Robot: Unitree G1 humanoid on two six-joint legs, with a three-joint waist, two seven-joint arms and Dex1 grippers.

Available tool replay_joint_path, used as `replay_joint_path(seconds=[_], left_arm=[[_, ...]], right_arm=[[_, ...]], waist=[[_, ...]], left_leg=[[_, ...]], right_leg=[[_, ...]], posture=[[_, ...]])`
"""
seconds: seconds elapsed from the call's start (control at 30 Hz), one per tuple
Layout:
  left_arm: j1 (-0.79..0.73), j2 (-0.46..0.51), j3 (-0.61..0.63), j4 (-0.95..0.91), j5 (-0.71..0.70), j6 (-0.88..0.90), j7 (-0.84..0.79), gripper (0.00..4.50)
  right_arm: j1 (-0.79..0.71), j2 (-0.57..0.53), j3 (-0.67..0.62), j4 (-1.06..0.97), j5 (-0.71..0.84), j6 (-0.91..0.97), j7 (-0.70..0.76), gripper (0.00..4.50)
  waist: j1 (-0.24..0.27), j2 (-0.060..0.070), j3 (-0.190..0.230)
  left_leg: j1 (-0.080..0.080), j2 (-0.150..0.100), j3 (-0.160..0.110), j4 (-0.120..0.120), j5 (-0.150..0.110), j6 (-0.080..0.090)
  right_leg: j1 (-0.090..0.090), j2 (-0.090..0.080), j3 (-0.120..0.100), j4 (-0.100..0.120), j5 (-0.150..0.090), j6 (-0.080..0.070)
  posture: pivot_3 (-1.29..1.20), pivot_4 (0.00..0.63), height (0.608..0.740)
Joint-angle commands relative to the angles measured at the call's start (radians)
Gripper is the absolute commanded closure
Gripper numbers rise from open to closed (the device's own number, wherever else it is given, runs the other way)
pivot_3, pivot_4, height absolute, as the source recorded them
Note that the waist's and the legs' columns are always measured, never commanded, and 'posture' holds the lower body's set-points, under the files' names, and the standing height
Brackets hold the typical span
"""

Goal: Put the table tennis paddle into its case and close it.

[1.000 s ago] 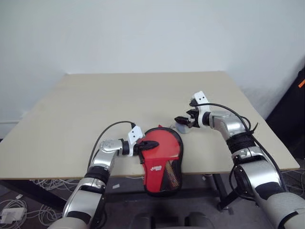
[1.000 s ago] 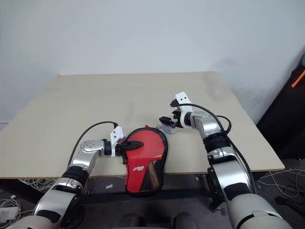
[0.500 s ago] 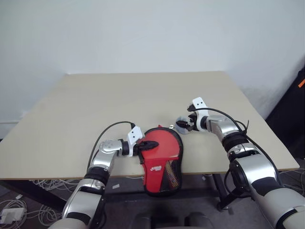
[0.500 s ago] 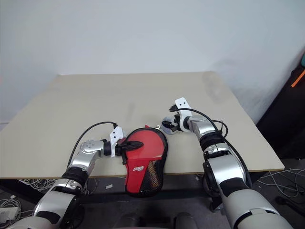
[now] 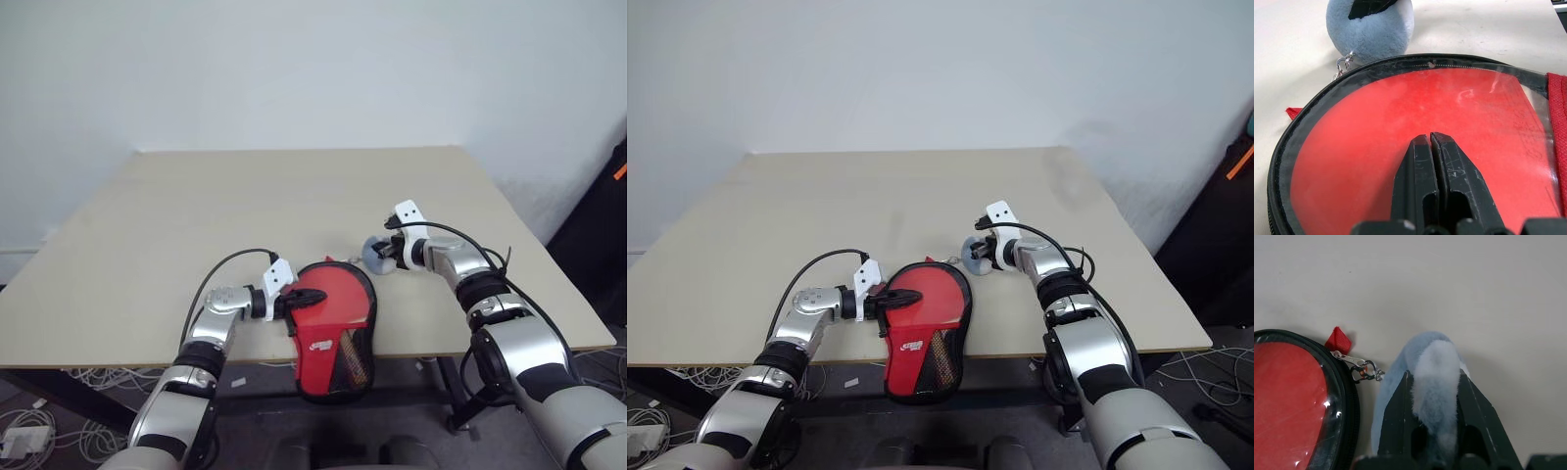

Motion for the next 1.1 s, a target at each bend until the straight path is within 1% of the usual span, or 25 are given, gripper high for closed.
replay_joint_path(seconds=[0.03, 0.33, 0.5, 0.6, 0.8, 0.97, 1.1], left_arm=[[0.044, -0.001, -0.054, 0.088, 0.070, 0.042, 0.010, 4.50], [0.043, -0.002, -0.056, 0.089, 0.072, 0.041, 0.009, 4.50], [0.041, -0.004, -0.059, 0.089, 0.072, 0.038, 0.002, 4.50], [0.035, -0.006, -0.063, 0.097, 0.076, 0.034, 0.000, 4.50], [0.026, -0.012, -0.066, 0.111, 0.077, 0.033, -0.002, 4.50], [0.016, -0.019, -0.066, 0.124, 0.079, 0.033, -0.002, 4.50], [0.003, -0.022, -0.065, 0.139, 0.081, 0.031, -0.004, 4.50]], right_arm=[[-0.031, -0.001, -0.005, -0.011, -0.020, 0.009, -0.007, 4.35], [-0.039, -0.012, 0.014, -0.031, -0.055, -0.028, -0.031, 4.36], [-0.030, -0.045, 0.031, -0.075, -0.080, -0.034, 0.008, 4.36], [0.007, -0.085, 0.049, -0.131, -0.095, -0.029, 0.050, 4.36], [0.124, -0.178, 0.069, -0.330, -0.094, 0.034, 0.139, 4.36], [0.225, -0.256, 0.069, -0.532, -0.075, 0.111, 0.207, 4.36], [0.323, -0.338, 0.052, -0.723, -0.047, 0.197, 0.263, 4.36]], waist=[[0.000, 0.000, 0.000], [0.000, 0.000, 0.000], [0.001, 0.000, 0.000], [0.002, 0.000, 0.000], [0.002, 0.000, 0.001], [0.005, 0.001, 0.001], [0.014, 0.000, 0.002]], left_leg=[[0.000, 0.000, 0.000, 0.000, 0.000, 0.000], [0.000, 0.000, 0.000, 0.000, 0.000, 0.000], [0.000, 0.000, 0.000, 0.000, 0.000, 0.000], [-0.001, 0.000, 0.000, 0.000, 0.000, 0.000], [-0.001, -0.001, 0.000, 0.000, 0.000, 0.000], [-0.001, -0.002, -0.001, 0.000, 0.000, -0.001], [-0.002, -0.002, -0.001, 0.000, 0.000, -0.001]], right_leg=[[0.000, 0.000, 0.000, 0.000, 0.000, 0.000], [0.000, 0.000, 0.000, 0.000, 0.000, 0.000], [0.000, 0.000, 0.000, 0.000, 0.000, 0.000], [-0.001, -0.001, 0.000, 0.000, 0.000, 0.000], [0.000, -0.001, -0.001, -0.002, 0.000, 0.000], [0.000, -0.002, -0.002, -0.002, 0.000, 0.000], [0.000, -0.003, -0.002, -0.003, -0.001, 0.001]], posture=[[0.00, 0.000, 0.740], [0.00, 0.000, 0.740], [0.00, 0.000, 0.740], [0.00, 0.000, 0.740], [0.00, 0.000, 0.740], [0.00, 0.000, 0.740], [0.00, 0.000, 0.740]])
